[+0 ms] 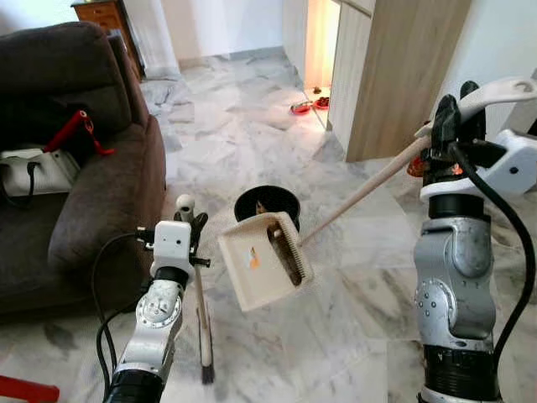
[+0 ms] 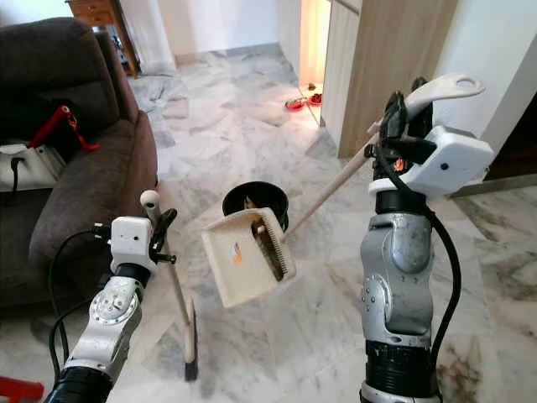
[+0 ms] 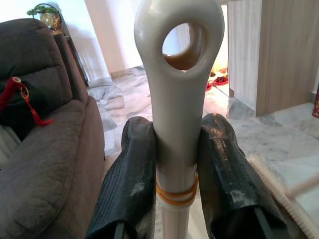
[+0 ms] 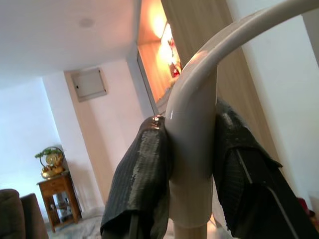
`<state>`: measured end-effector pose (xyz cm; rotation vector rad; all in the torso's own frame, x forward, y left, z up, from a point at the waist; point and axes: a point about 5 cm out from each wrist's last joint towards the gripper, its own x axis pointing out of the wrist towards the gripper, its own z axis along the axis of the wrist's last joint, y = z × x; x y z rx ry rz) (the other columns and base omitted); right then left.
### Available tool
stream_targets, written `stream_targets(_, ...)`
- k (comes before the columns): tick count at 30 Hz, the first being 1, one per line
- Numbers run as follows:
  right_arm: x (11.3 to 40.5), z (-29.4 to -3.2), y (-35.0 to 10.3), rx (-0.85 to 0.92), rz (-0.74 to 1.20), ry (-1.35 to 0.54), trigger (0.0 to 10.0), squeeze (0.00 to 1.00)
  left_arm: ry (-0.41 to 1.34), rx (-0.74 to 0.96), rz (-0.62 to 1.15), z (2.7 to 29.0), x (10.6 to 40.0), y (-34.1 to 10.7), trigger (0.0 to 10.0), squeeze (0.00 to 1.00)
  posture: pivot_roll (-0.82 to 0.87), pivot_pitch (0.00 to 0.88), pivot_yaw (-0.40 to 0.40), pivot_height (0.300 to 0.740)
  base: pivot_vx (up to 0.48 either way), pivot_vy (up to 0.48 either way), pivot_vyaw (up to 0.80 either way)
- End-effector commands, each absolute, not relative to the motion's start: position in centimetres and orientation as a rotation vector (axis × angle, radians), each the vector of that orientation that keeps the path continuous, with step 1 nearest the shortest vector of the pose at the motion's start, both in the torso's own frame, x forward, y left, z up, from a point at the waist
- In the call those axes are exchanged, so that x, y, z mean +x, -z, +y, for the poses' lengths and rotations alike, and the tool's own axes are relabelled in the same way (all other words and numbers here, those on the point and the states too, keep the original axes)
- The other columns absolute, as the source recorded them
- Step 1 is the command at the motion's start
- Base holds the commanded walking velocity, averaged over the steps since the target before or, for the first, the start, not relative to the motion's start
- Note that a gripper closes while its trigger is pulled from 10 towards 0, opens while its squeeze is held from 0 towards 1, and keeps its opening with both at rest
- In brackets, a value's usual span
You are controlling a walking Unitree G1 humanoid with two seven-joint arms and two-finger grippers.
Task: Sweep floor
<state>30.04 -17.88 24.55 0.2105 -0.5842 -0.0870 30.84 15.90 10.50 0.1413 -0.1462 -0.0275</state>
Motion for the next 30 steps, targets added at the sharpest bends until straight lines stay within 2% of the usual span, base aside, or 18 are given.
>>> stream_targets(1,29.38,-17.44,-26.12,0.224,-0.656,0.069,10.0,0.0,0.021,0.16,-0.212,16.15,31.01,-11.76,10.0,0.0,-0.1,0.0,0.07,0.74,0.416,0.0,0.0)
stream_targets(30,29.42,-17.13,-25.78,0.223,-0.63,0.047,10.0,0.0,0.016,0.156,-0.219,15.99,30.95,-11.83,10.0,0.0,-0.09,0.007,0.064,0.74,0.458,0.0,0.0)
